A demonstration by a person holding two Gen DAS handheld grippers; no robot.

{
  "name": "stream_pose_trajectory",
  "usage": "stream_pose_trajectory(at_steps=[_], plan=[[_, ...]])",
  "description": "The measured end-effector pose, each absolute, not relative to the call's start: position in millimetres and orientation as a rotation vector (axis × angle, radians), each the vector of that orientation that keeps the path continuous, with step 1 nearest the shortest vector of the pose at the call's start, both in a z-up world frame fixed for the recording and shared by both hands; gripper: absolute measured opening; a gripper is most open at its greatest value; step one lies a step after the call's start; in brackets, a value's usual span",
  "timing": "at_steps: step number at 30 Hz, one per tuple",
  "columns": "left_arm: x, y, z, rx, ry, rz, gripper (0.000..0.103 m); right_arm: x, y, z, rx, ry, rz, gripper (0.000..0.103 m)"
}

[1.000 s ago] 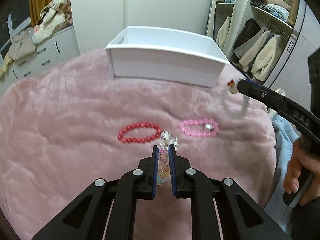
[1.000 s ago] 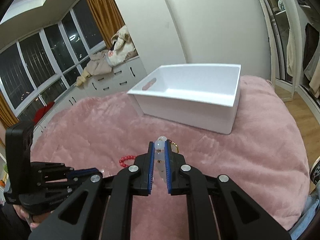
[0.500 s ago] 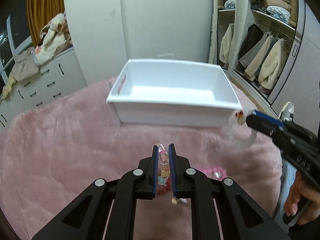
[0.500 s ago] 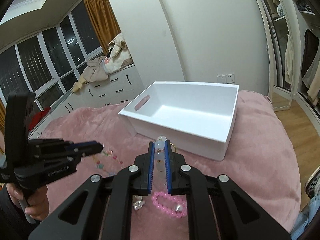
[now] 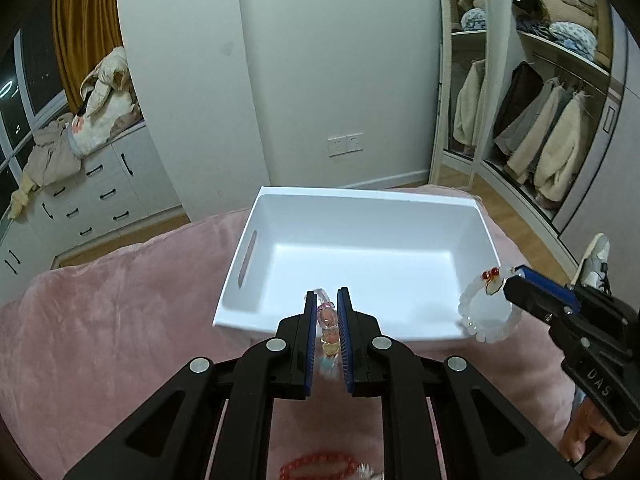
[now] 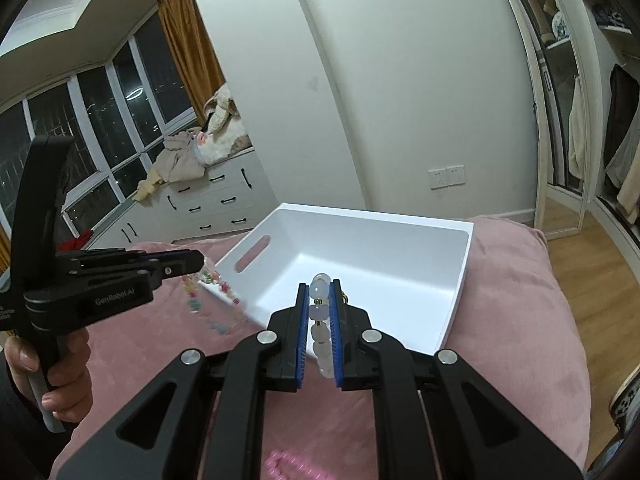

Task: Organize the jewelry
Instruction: 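Carry both bracelets into the white box and open both grippers, then grasp the red bead bracelet with the left gripper while the right grasps the pink bead bracelet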

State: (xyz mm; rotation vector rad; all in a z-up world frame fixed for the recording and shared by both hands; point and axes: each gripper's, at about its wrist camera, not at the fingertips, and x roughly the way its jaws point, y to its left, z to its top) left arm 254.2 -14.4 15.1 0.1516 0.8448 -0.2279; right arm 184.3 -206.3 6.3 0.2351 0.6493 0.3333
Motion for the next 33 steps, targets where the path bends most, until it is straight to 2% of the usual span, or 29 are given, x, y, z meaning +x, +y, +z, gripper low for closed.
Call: stream_pose_trajectory(at_steps=[13, 19, 23, 25, 26, 27, 29, 30, 31, 33], plan=[[333, -40, -13, 0.192, 0.904, -0.179, 0.015, 240, -203, -36, 0.249, 0.729, 0.337, 0.011], [345, -51, -31, 0.223, 0.952, -0.161, 0.015, 251, -198, -46, 0.246, 0.762, 0.342, 0.011], [336, -48, -51, 0.205, 0.994, -0.169, 0.019, 249, -196, -44, 0.242, 0.765, 0.353, 0.013], [330, -44, -59, 0.187, 1.012, -0.172, 0.024, 248, -195, -43, 0.233, 0.764, 0.344, 0.024], [327, -42, -61, 0.179, 1.012, -0.172, 0.033, 245, -195, -42, 0.238, 0.755, 0.343, 0.039], [322, -40, -61, 0.173, 1.007, -0.169, 0.042, 243, -195, -40, 0.242, 0.742, 0.343, 0.050], [314, -35, -59, 0.163, 0.993, -0.177, 0.051, 239, -196, -37, 0.240, 0.720, 0.338, 0.061], [310, -34, -58, 0.159, 0.986, -0.183, 0.057, 233, -195, -34, 0.231, 0.702, 0.329, 0.074], [305, -32, -56, 0.155, 0.978, -0.189, 0.061, 229, -196, -31, 0.226, 0.680, 0.323, 0.079], [295, -28, -51, 0.156, 0.957, -0.196, 0.081, 219, -198, -27, 0.210, 0.654, 0.301, 0.095]])
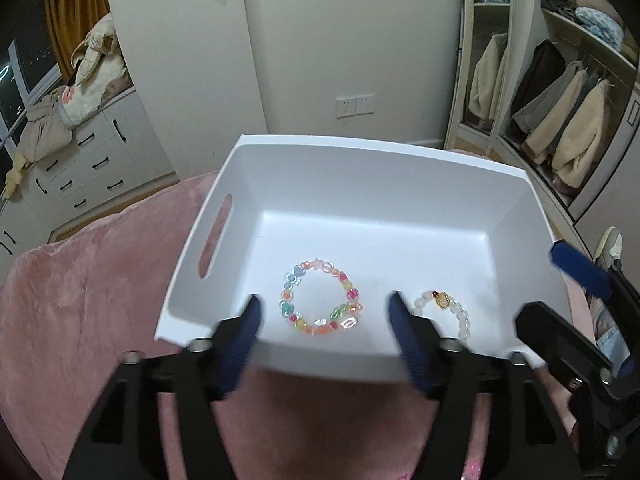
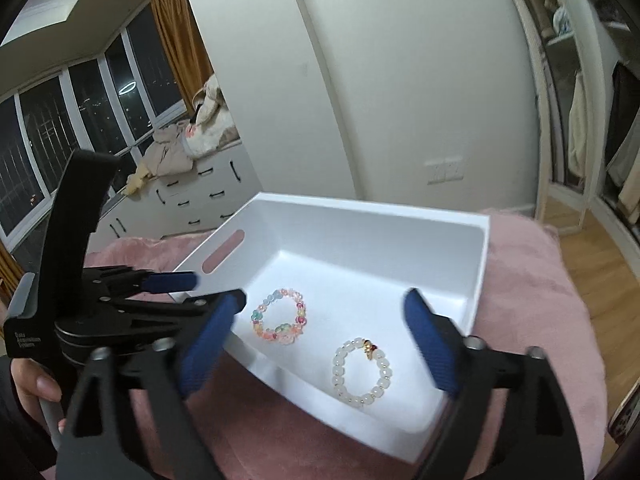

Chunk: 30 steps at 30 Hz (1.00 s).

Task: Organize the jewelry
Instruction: 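Grasp the red bead bracelet with the left gripper while the right grasps the pink bead bracelet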

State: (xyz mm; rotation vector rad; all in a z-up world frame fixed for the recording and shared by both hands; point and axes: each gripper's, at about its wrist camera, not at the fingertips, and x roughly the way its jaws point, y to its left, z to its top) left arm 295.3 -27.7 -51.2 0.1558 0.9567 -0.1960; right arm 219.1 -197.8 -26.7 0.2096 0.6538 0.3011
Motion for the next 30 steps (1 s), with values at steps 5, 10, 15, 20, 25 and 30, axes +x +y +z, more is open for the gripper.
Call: stream_pose_trajectory(at_steps=[5, 10, 15, 20, 25, 30], plan=[[270, -16, -44, 0.141, 0.927, -0.218, 0.094, 198, -207, -21, 0.205, 0.608, 0.252, 0.098], [245, -5, -46, 0.149, 0.924, -0.215, 0.094, 175, -215, -13, 0.203, 0.578, 0.233, 0.098], [224, 13, -49, 0.123, 0.924, -0.214, 0.094, 155, -222, -12, 0.194, 0.590, 0.234, 0.098], [202, 31, -59, 0.121, 0.931, -0.199, 0.094, 133, -220, -10, 0.160, 0.599, 0.282, 0.098], [180, 42, -76, 0.130, 0.954, -0.192, 0.094, 119, -221, -15, 0.175, 0.622, 0.330, 0.098], [160, 48, -88, 0.132, 0.967, -0.191, 0.094, 115, -212, -25, 0.161, 0.679, 0.389, 0.087]])
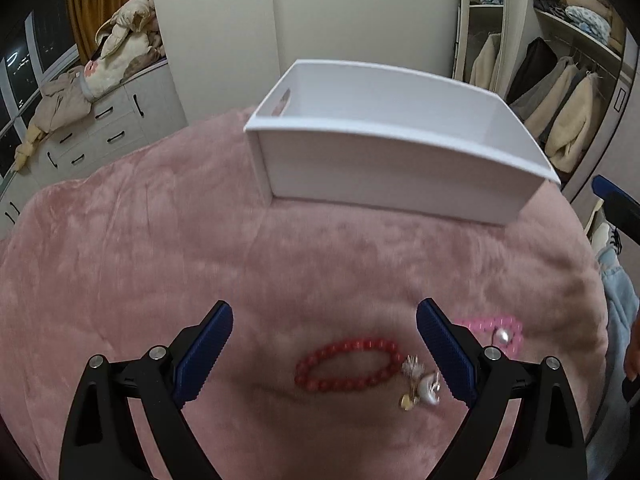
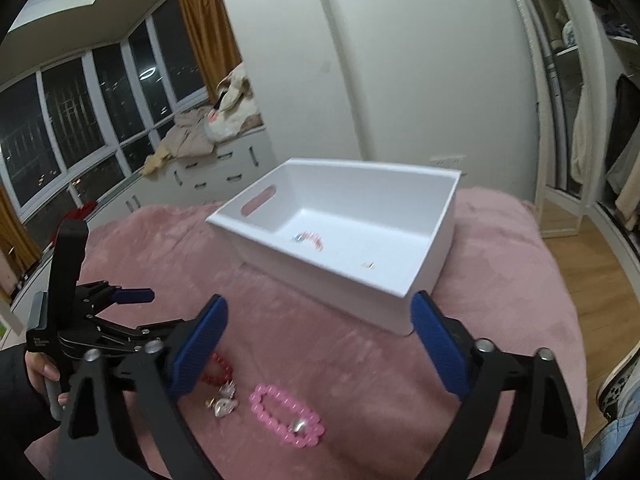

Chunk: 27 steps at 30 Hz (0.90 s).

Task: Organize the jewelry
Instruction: 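Grasp the red bead bracelet with the left gripper while the right grasps the pink bead bracelet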

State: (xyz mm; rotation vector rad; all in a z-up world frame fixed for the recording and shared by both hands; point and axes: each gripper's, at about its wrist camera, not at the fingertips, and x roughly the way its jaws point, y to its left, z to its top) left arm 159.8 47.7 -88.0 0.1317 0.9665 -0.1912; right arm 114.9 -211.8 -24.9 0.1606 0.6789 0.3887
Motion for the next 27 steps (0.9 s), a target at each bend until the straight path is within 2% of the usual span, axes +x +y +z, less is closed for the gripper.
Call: stream_pose_trajectory(at_steps=[1, 3, 5, 7, 9, 12, 25, 27], plan=[[157, 48, -90, 0.131, 0.967, -0.191, 0.094, 113, -210, -26, 0.157, 0.687, 0.399, 0.085], [152, 50, -95, 0.126, 0.971, -0.194, 0.094, 112, -205, -31, 0.145, 0.719, 0.440, 0.072], [146, 51, -101, 0.126, 0.974, -0.193, 0.094, 112, -200, -35, 0.126, 0.763, 0.473, 0.065], [143, 52, -109, 0.131, 0.987, -0.186, 0.094, 113, -194, -44, 0.098, 0.823, 0.489, 0.064], [141, 52, -116, 0.143, 0.994, -0.174, 0.094, 115, -190, -56, 0.072, 0.891, 0.476, 0.055], [140, 51, -133, 0.142, 1.027, -0.165, 0.094, 120, -191, -74, 0.080, 0.979, 0.447, 0.048], [158, 56, -169, 0.089, 1.111, -0.145, 0.094, 130, -165, -120, 0.025, 1.167, 0.471, 0.044], [160, 57, -170, 0.073, 1.113, -0.143, 0.089, 133, -163, -126, 0.015, 1.182, 0.455, 0.036]])
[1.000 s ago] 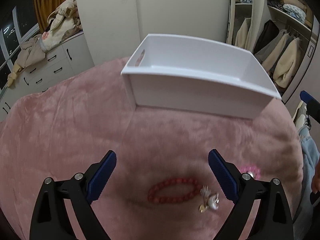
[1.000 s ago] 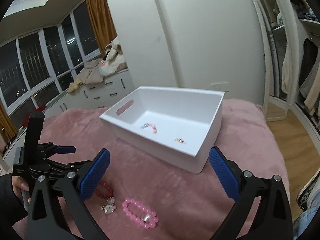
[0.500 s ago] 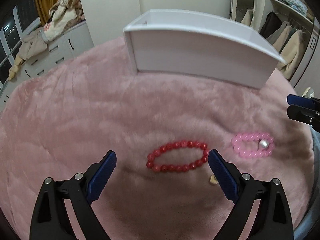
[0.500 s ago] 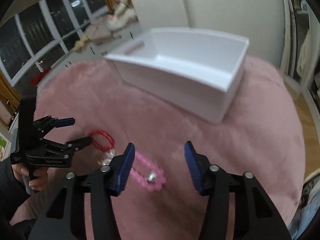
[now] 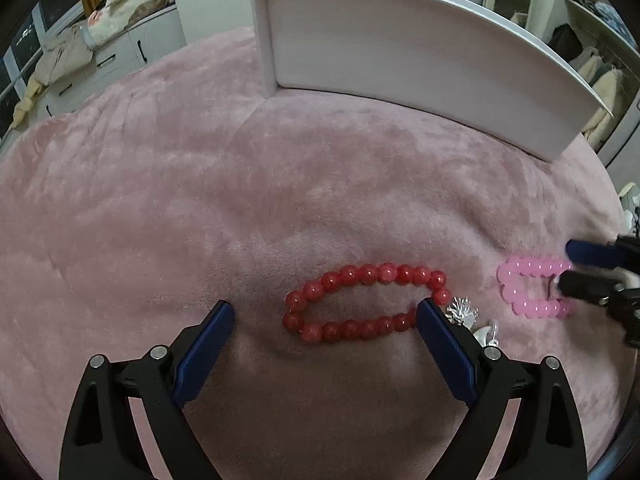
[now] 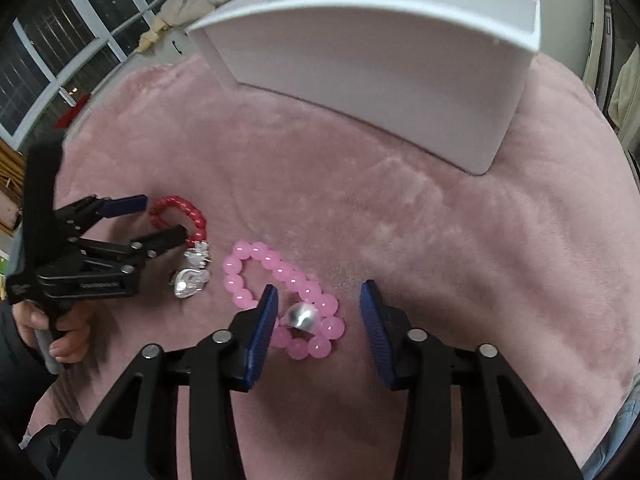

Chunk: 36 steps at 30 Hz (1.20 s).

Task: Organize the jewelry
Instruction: 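Grasp the red bead bracelet with the left gripper while the right grasps the pink bead bracelet, then lift both held bracelets and carry them toward the white box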

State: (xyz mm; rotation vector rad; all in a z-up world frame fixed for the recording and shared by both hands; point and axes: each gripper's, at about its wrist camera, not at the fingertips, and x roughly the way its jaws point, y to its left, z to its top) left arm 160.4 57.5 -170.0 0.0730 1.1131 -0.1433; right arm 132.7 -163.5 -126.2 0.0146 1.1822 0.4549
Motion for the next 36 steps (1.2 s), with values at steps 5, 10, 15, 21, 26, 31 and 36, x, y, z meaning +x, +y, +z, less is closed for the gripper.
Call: stream_pose_trajectory(at_steps=[5, 10, 15, 21, 26, 31, 36], plan=[[161, 50, -169, 0.100, 1.117, -0.158, 0.063, 133, -161, -121, 0.019, 1.153, 0.457, 0.020], [158, 38, -167, 0.172, 1.130, -0.155, 0.015, 132, -166, -117, 0.036, 1.141, 0.469, 0.018], [160, 50, -165, 0.121, 1.137, -0.166, 0.015, 127, -176, -106, 0.073, 1.106, 0.477, 0.011], [157, 60, -150, 0.079, 1.105, -0.152, 0.015, 128, -182, -106, 0.084, 1.103, 0.475, 0.011], [150, 63, -127, 0.056, 1.068, -0.157, 0.015, 125, -189, -94, 0.118, 1.050, 0.485, 0.011], [143, 52, -110, 0.066, 1.035, -0.181, 0.015, 121, -195, -83, 0.145, 1.007, 0.501, 0.011], [139, 45, -99, 0.062, 1.021, -0.203, 0.015, 118, -199, -68, 0.180, 0.963, 0.517, 0.011]])
